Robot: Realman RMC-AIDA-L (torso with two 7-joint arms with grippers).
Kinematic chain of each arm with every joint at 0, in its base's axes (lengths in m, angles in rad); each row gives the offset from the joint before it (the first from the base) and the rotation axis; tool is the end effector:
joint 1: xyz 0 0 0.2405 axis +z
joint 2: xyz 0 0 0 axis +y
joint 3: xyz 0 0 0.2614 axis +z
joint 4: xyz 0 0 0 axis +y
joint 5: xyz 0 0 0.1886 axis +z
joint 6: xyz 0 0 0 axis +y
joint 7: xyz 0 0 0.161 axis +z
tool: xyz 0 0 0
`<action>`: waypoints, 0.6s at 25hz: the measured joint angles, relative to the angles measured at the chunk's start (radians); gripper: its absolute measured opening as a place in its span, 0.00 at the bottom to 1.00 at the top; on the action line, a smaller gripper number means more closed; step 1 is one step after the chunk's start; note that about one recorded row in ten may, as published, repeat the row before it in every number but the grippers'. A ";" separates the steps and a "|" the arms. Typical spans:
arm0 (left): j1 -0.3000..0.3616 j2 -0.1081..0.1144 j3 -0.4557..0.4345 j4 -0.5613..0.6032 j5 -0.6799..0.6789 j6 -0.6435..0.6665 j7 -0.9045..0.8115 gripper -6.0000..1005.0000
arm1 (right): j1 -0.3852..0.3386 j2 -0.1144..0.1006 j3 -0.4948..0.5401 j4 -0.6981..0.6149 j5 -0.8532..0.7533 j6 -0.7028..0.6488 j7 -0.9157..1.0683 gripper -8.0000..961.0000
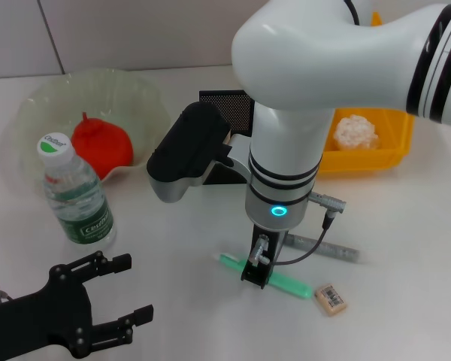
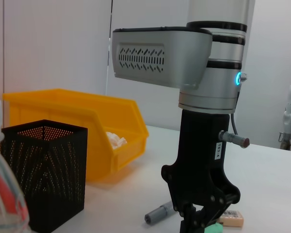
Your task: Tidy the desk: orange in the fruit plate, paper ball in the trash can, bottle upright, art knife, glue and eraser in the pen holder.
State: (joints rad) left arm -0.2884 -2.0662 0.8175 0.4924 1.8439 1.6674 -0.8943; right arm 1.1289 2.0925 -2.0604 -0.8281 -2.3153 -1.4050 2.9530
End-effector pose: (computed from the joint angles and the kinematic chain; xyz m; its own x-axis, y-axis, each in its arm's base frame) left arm -0.2896 0.2293 -0.0387 0.8095 0.1587 0.5653 0.3092 -0.9337 -0.1807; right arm 0.1309 0.3253 -0.1261 0.6142 -0.5117 0.6008 -0.3784 -0.8590 -0.3447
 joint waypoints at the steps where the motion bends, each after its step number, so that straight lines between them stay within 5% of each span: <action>1: 0.000 0.000 0.000 0.000 0.000 0.000 0.000 0.80 | 0.000 0.000 -0.001 0.000 0.000 0.000 0.000 0.10; 10: 0.000 0.000 -0.002 0.000 0.000 -0.001 0.000 0.80 | 0.000 0.000 0.023 0.000 -0.001 0.002 0.000 0.05; 15: 0.000 0.000 -0.001 0.000 0.000 -0.001 0.000 0.80 | 0.000 0.000 0.030 0.000 -0.006 0.001 0.001 0.14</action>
State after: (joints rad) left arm -0.2884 -2.0663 0.8164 0.4924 1.8436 1.6663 -0.8943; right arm 1.1287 2.0923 -2.0308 -0.8284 -2.3208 -1.4041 2.9540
